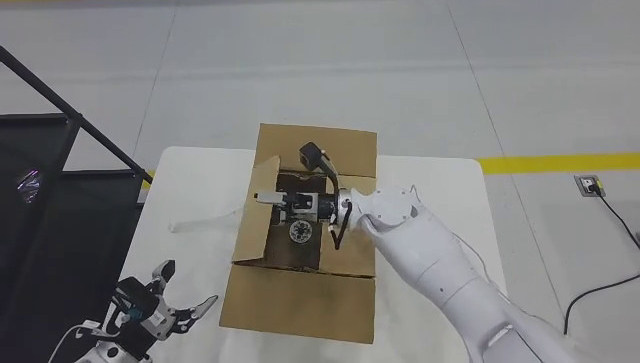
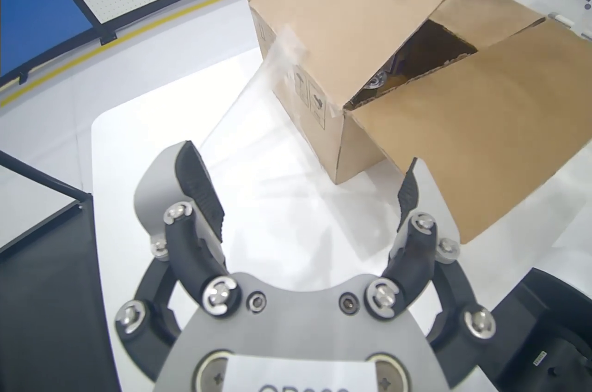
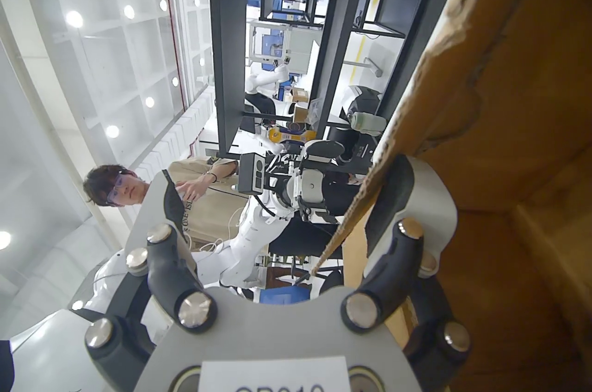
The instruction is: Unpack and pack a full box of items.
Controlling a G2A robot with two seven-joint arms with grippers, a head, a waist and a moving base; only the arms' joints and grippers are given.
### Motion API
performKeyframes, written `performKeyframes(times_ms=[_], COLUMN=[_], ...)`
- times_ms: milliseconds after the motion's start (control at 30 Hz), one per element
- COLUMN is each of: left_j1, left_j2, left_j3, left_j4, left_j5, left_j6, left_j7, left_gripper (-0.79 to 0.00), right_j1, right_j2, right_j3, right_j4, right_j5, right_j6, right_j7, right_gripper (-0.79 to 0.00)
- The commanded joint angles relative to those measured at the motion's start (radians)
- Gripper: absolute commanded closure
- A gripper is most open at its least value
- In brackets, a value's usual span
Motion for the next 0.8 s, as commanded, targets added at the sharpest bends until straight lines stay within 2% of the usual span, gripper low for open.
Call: performKeyframes(times_ms=[0,100,300,567,767], left_j1=[-0.015,-0.046,-0.127,-0.209,-0.208], left_j2=[-0.001,-0.003,-0.009,-0.015,-0.014], left_j3=[0.015,0.037,0.078,0.113,0.09], left_j4=[-0.018,-0.034,-0.048,-0.044,-0.041], left_j5=[-0.007,-0.033,-0.141,-0.258,-0.303], left_j6=[0.021,0.048,0.12,0.199,0.209], left_j7=[-0.027,-0.066,-0.171,-0.258,-0.26], left_gripper=[-0.785,-0.785,-0.785,-0.785,-0.785], right_j1=[-0.002,0.001,-0.006,0.012,0.022], right_j2=[-0.005,-0.012,-0.042,-0.091,-0.113], right_j3=[-0.005,-0.015,-0.036,-0.076,-0.073], right_j4=[-0.039,-0.075,-0.093,-0.028,0.026], right_j5=[-0.029,-0.12,-0.141,-0.123,-0.101], right_j6=[-0.001,-0.009,-0.007,-0.06,-0.116], right_j7=[-0.031,-0.152,-0.234,-0.168,-0.121], right_gripper=[-0.785,-0.785,-0.785,-0.785,-0.785])
